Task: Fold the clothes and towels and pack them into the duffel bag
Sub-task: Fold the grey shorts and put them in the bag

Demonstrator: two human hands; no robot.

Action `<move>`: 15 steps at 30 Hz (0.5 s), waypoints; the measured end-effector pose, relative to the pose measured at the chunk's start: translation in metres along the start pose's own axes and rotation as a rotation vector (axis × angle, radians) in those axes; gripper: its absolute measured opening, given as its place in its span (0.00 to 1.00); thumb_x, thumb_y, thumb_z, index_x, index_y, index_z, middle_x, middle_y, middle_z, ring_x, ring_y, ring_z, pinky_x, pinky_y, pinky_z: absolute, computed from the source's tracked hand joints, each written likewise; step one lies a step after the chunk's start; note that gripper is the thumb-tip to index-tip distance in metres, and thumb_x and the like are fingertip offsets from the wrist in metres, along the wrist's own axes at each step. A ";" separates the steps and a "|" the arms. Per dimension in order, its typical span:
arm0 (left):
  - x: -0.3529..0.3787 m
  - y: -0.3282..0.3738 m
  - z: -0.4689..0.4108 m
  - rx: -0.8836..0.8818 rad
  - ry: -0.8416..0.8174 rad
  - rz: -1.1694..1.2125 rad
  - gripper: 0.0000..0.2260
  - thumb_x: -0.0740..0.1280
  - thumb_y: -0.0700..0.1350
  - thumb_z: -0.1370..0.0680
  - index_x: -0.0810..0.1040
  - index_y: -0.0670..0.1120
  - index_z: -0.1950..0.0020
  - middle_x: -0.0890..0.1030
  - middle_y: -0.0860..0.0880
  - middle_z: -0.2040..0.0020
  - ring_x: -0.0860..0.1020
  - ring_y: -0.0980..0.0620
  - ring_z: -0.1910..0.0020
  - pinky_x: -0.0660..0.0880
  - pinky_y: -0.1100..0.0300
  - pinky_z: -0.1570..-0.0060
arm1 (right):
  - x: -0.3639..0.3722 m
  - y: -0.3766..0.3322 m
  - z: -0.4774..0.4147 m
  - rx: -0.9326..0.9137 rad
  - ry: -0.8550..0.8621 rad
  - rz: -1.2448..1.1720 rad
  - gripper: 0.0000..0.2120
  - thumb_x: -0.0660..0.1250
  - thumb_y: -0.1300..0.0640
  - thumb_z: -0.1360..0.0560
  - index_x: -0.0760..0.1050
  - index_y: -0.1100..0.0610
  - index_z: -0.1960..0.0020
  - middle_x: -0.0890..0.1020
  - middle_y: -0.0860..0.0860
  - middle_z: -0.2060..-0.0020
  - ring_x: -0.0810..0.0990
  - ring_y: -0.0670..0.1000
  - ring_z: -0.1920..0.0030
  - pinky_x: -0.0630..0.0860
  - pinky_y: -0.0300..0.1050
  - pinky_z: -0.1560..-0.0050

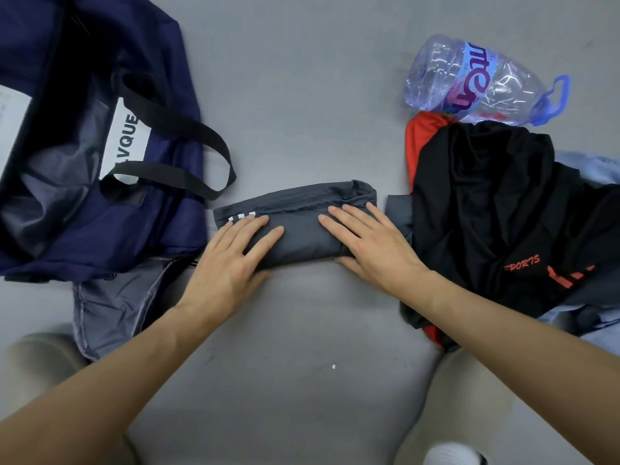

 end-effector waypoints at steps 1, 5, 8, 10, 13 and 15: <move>-0.002 -0.001 -0.002 0.001 0.004 0.019 0.33 0.75 0.48 0.27 0.69 0.47 0.24 0.70 0.43 0.27 0.68 0.41 0.27 0.65 0.46 0.28 | -0.001 0.001 -0.002 0.010 -0.005 -0.022 0.36 0.71 0.47 0.25 0.61 0.51 0.21 0.68 0.51 0.24 0.67 0.55 0.25 0.59 0.57 0.23; -0.021 -0.009 -0.015 -0.081 0.020 0.243 0.30 0.74 0.45 0.27 0.70 0.50 0.27 0.76 0.50 0.31 0.74 0.48 0.34 0.70 0.53 0.34 | -0.016 0.003 -0.007 0.065 -0.010 -0.219 0.32 0.69 0.49 0.26 0.66 0.50 0.24 0.72 0.48 0.27 0.71 0.52 0.28 0.65 0.52 0.27; -0.033 -0.023 -0.026 -0.253 -0.068 0.416 0.23 0.72 0.51 0.26 0.70 0.59 0.33 0.79 0.61 0.38 0.79 0.57 0.50 0.73 0.56 0.44 | -0.031 0.009 -0.009 0.146 -0.040 -0.366 0.28 0.66 0.47 0.25 0.68 0.47 0.26 0.76 0.43 0.32 0.75 0.49 0.34 0.73 0.47 0.38; -0.032 -0.036 -0.030 -0.374 -0.163 0.556 0.18 0.72 0.56 0.26 0.71 0.62 0.39 0.80 0.64 0.43 0.78 0.58 0.52 0.74 0.55 0.48 | -0.032 0.014 -0.008 0.207 -0.083 -0.419 0.25 0.63 0.43 0.24 0.67 0.43 0.27 0.76 0.41 0.33 0.75 0.47 0.36 0.74 0.50 0.40; -0.031 -0.054 -0.029 -0.524 -0.137 0.641 0.18 0.71 0.65 0.28 0.73 0.63 0.42 0.80 0.61 0.48 0.78 0.56 0.51 0.74 0.56 0.54 | -0.027 0.018 -0.004 0.268 -0.098 -0.507 0.21 0.61 0.40 0.22 0.68 0.41 0.30 0.76 0.40 0.36 0.75 0.46 0.38 0.72 0.51 0.38; -0.032 -0.058 -0.025 -0.614 -0.034 0.615 0.22 0.71 0.67 0.29 0.73 0.62 0.39 0.79 0.60 0.47 0.77 0.56 0.49 0.73 0.56 0.50 | -0.025 0.019 -0.001 0.301 -0.081 -0.564 0.18 0.61 0.41 0.21 0.69 0.40 0.32 0.77 0.40 0.40 0.76 0.46 0.41 0.71 0.50 0.40</move>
Point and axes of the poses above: each hand's wrist, its own z-axis away from the middle knuckle, its own x-axis out of the palm, y = z × x, the point moved 7 cm from there along -z, towards the middle knuckle
